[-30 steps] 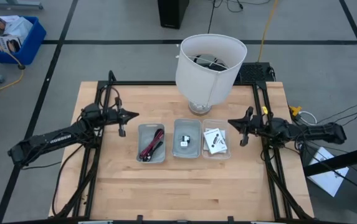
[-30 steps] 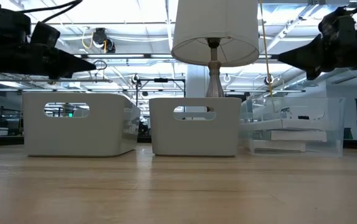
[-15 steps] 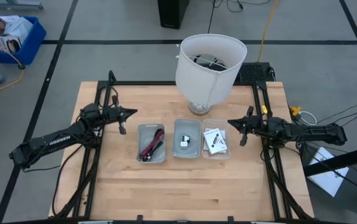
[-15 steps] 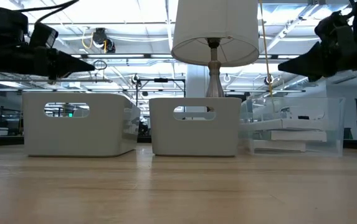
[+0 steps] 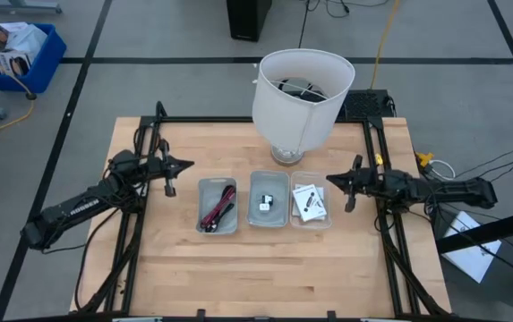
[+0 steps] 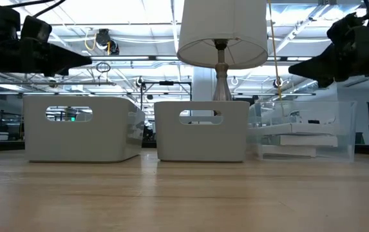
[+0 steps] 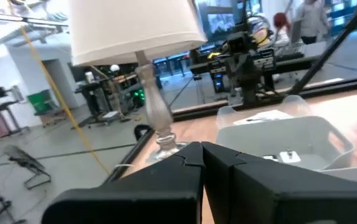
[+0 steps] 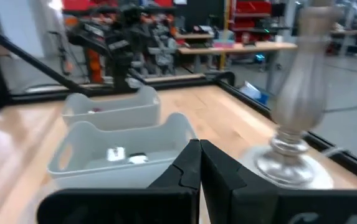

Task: Pick and place items into bin
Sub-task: Return to Home Position

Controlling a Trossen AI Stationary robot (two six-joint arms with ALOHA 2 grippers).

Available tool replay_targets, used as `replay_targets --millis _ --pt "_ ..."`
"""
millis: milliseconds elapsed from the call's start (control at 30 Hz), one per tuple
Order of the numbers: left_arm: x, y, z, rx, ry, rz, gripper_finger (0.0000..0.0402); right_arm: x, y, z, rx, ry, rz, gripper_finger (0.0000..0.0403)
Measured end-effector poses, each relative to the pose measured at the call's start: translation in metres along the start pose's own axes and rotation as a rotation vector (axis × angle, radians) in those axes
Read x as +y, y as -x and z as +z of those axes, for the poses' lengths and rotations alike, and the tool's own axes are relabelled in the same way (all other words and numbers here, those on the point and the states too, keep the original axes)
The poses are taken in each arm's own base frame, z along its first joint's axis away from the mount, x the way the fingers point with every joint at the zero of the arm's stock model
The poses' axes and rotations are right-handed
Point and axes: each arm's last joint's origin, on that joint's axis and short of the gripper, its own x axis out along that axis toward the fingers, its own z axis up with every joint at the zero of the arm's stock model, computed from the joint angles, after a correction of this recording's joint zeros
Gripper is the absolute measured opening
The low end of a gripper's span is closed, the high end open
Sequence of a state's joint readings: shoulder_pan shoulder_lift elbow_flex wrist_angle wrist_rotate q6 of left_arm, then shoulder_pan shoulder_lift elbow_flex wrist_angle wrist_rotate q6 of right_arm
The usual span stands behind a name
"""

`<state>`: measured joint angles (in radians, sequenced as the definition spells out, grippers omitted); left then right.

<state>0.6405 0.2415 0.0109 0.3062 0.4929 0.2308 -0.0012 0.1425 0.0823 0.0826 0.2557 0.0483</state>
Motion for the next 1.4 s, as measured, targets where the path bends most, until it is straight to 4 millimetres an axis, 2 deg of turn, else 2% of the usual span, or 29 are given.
replay_targets --millis 133,567,1000,1400 --pt "-0.006 -0.002 -0.002 0.017 0.024 -0.06 0.0001 0.003 0.001 0.006 -0.068 -0.021 0.029 0.0" --pt "-0.027 -0.008 0.002 -0.002 -0.006 -0.161 0.0001 0.007 0.001 0.004 -0.061 -0.006 0.064 0.0" --pt "-0.03 -0.008 -0.001 0.037 -0.012 -0.159 0.0 0.007 0.001 0.004 -0.061 0.016 0.063 0.0" --pt "-0.033 -0.007 -0.011 0.155 0.101 -0.171 0.0001 0.007 0.001 0.004 -0.061 0.017 0.063 0.0"
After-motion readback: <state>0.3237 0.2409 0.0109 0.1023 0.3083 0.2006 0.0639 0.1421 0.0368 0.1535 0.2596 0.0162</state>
